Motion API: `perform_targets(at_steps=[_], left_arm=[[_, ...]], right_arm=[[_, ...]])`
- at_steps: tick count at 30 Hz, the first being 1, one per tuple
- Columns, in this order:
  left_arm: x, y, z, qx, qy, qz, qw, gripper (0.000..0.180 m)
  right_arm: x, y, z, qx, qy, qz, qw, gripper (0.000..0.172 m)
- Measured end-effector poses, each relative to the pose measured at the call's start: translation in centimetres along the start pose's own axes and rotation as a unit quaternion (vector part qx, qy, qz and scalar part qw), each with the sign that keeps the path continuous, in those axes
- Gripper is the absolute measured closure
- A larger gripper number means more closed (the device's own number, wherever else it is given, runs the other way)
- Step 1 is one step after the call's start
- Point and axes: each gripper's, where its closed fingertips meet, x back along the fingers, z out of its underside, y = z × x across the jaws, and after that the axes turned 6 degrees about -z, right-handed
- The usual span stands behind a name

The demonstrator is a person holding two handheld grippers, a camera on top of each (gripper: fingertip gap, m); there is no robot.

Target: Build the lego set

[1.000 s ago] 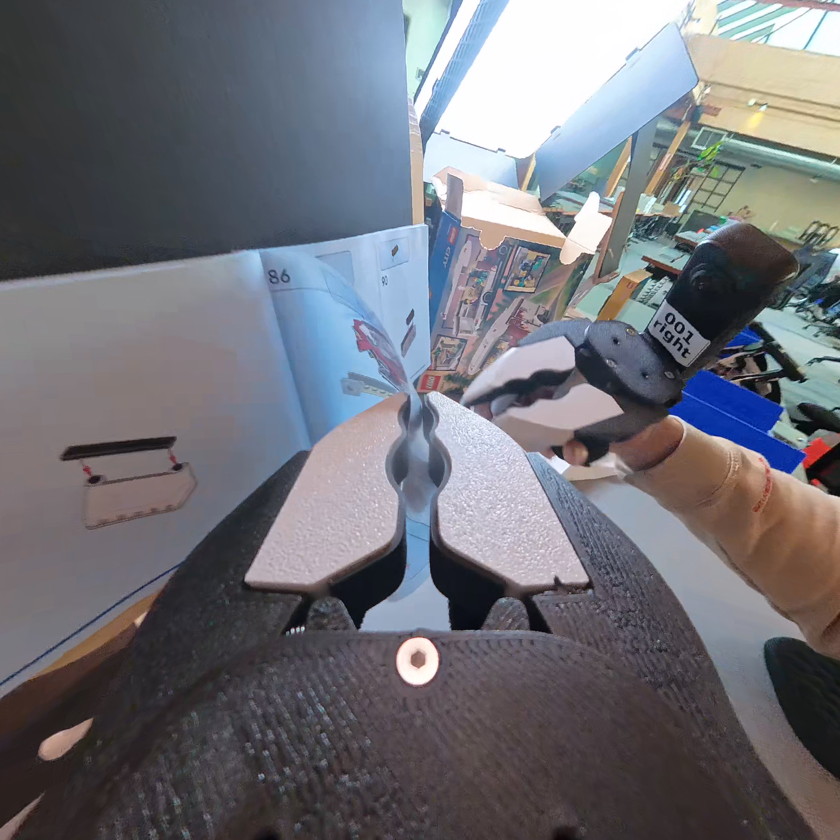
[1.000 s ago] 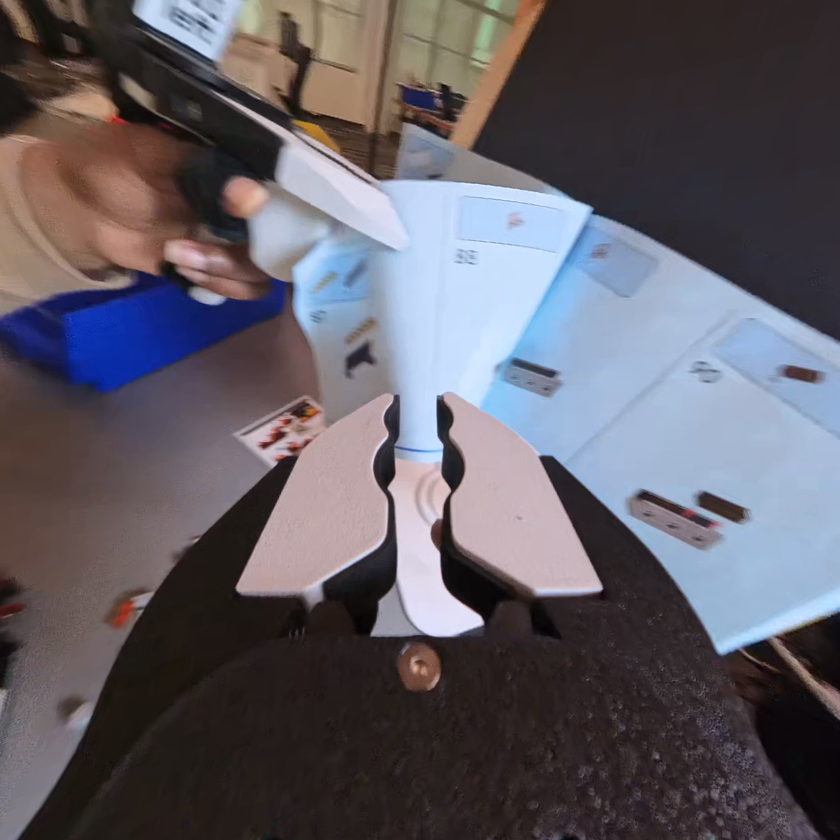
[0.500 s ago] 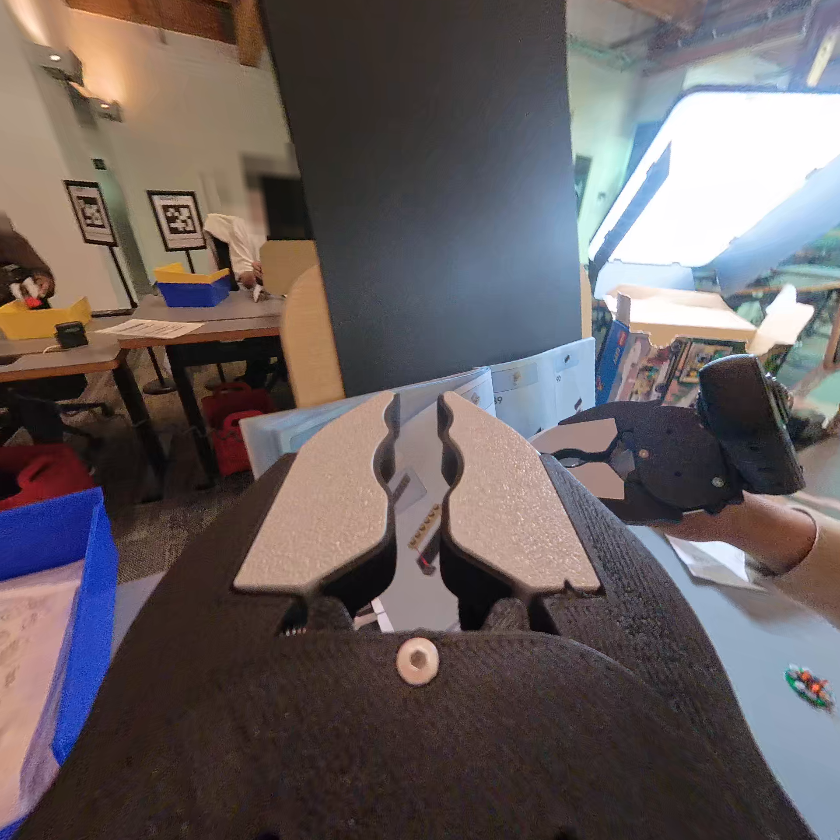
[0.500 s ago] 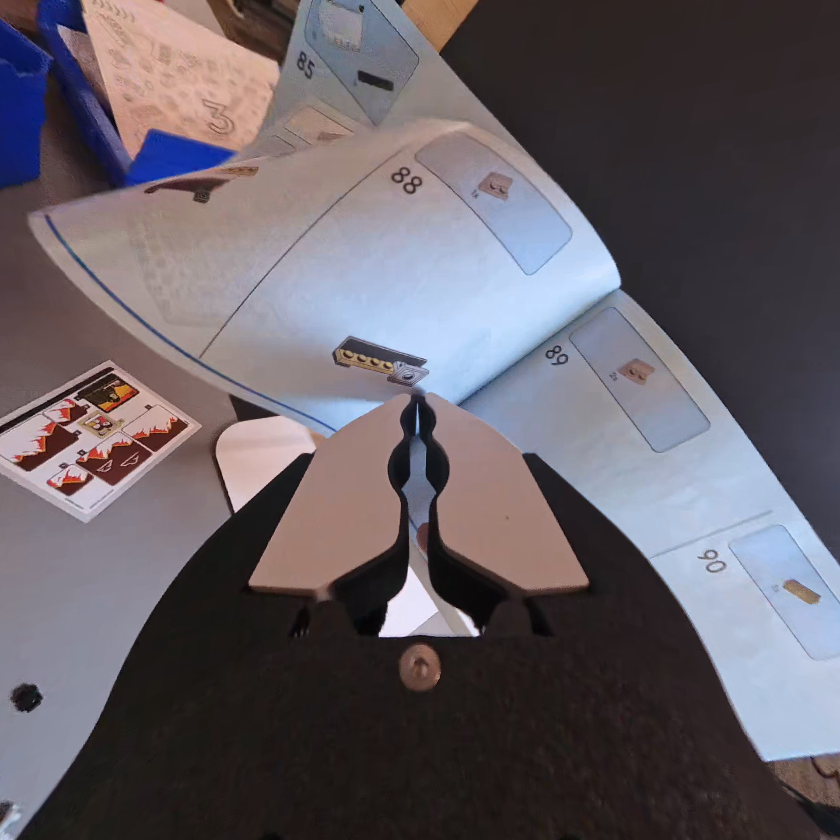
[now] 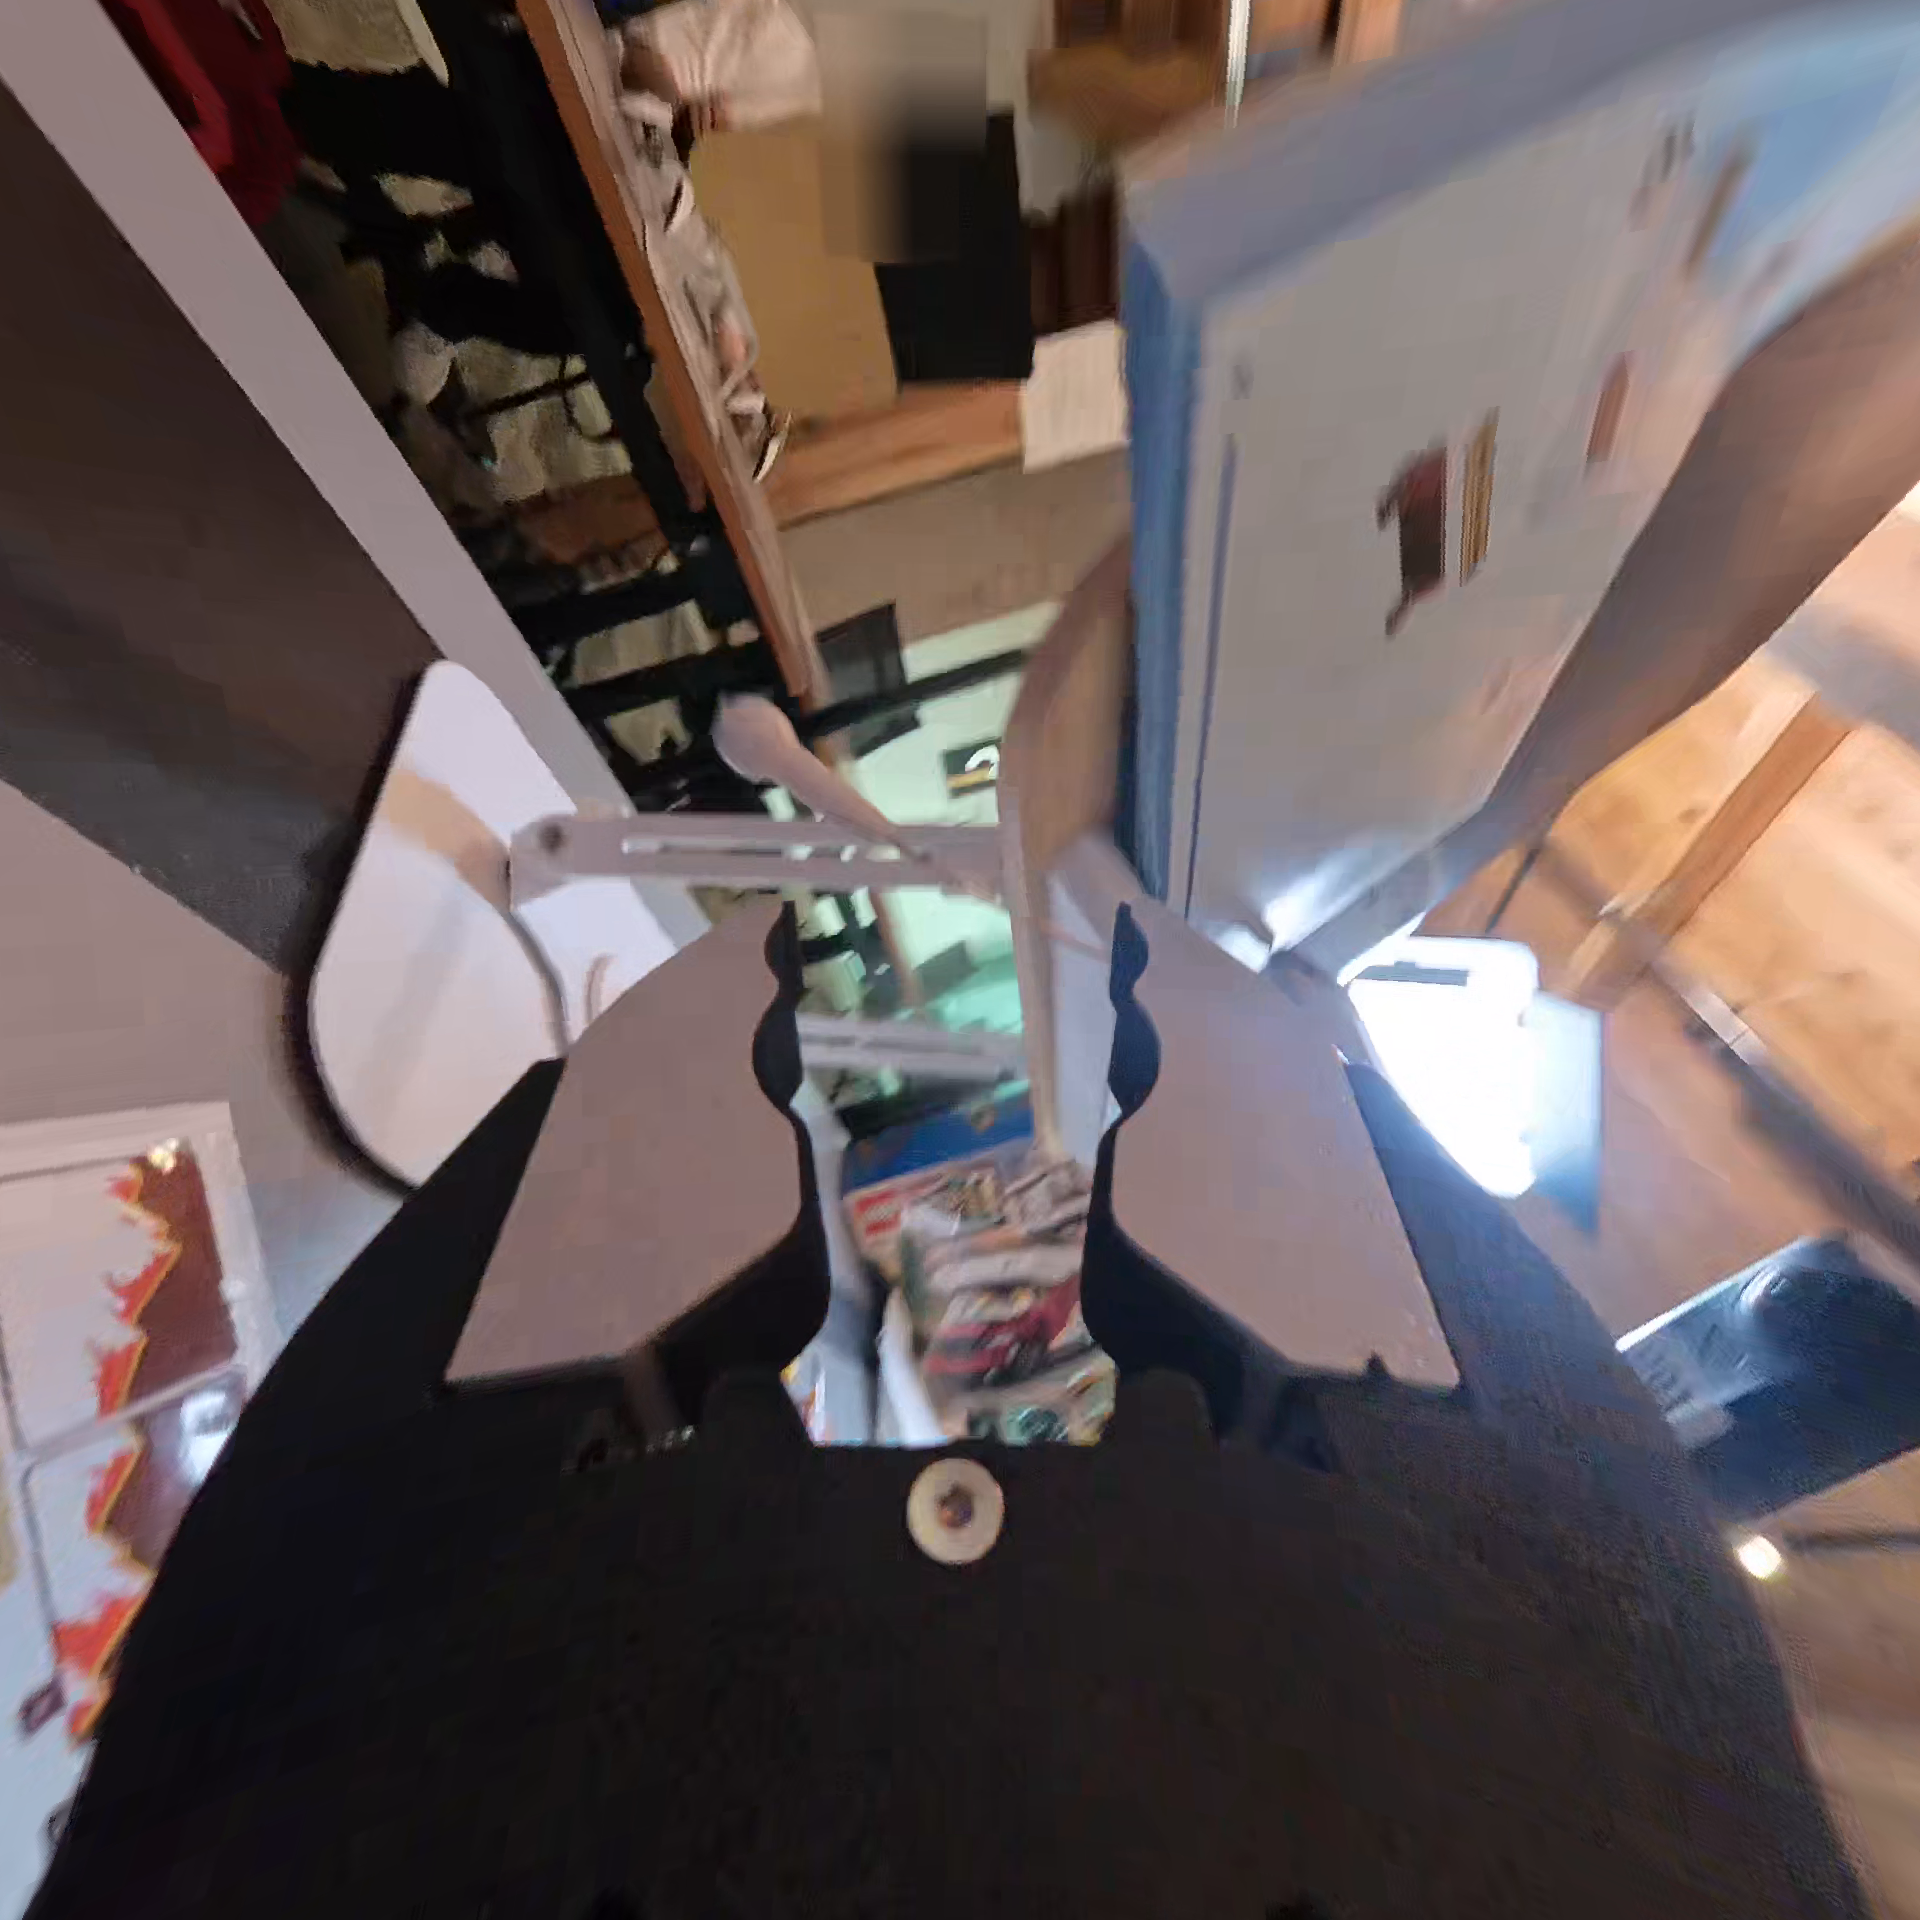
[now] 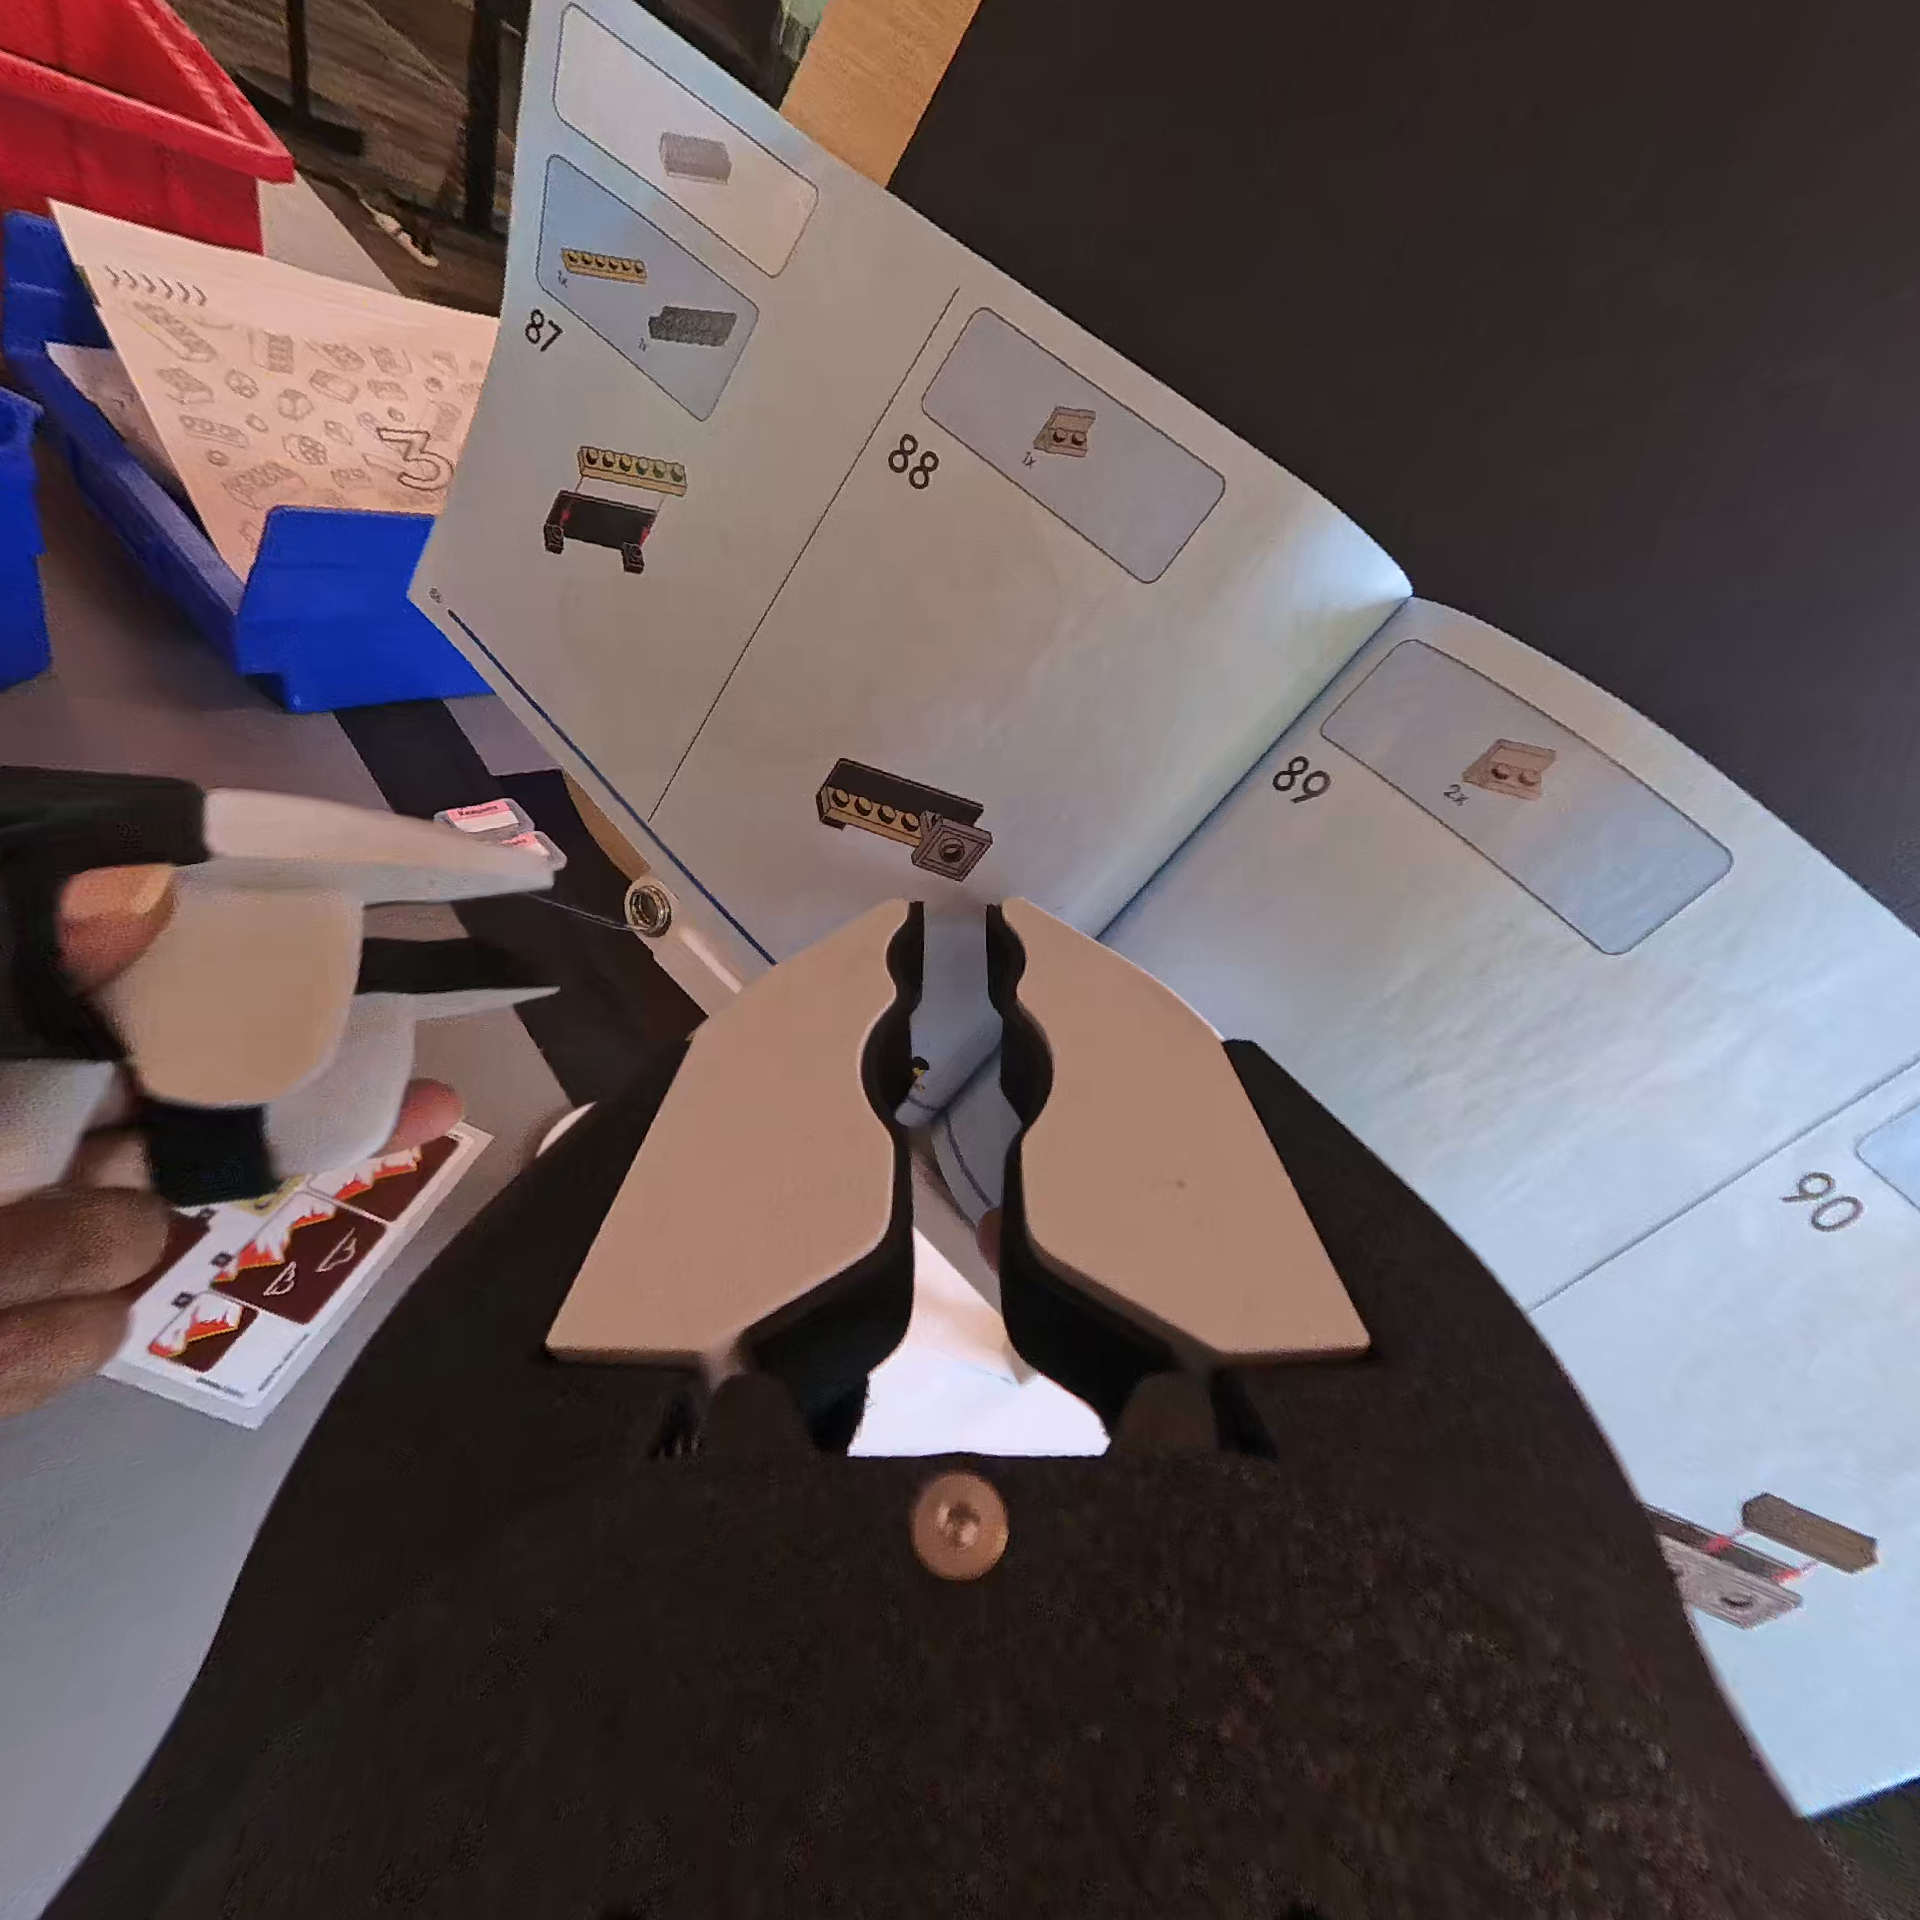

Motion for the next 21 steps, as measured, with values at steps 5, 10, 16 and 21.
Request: perform_targets(at_steps=[5, 10, 16, 21], left_arm=[[-0.5, -1.8, -2.2, 0.102, -0.038, 0.131, 0.985, 0.177], [0.9, -5.0, -2.1, -0.096, -0.084, 0.012, 0.992, 0.180], [-2.2, -9.4, 3.0, -0.698, 0.021, -0.094, 0.710, 0.178], [-4.1, -8.5, 4.8, -0.874, 0.123, -0.123, 0.453, 0.176]], right_arm=[[-0.2, -0.1, 0.1, -0.012, 0.003, 0.001, 1.000, 0.162], [-0.5, -0.1, 0.2, -0.030, 0.000, 0.005, 1.000, 0.164], [-0.4, -0.2, 0.6, -0.044, -0.006, 0.003, 0.999, 0.170], [0.0, -0.3, 0.6, -0.081, -0.026, -0.018, 0.996, 0.172]])
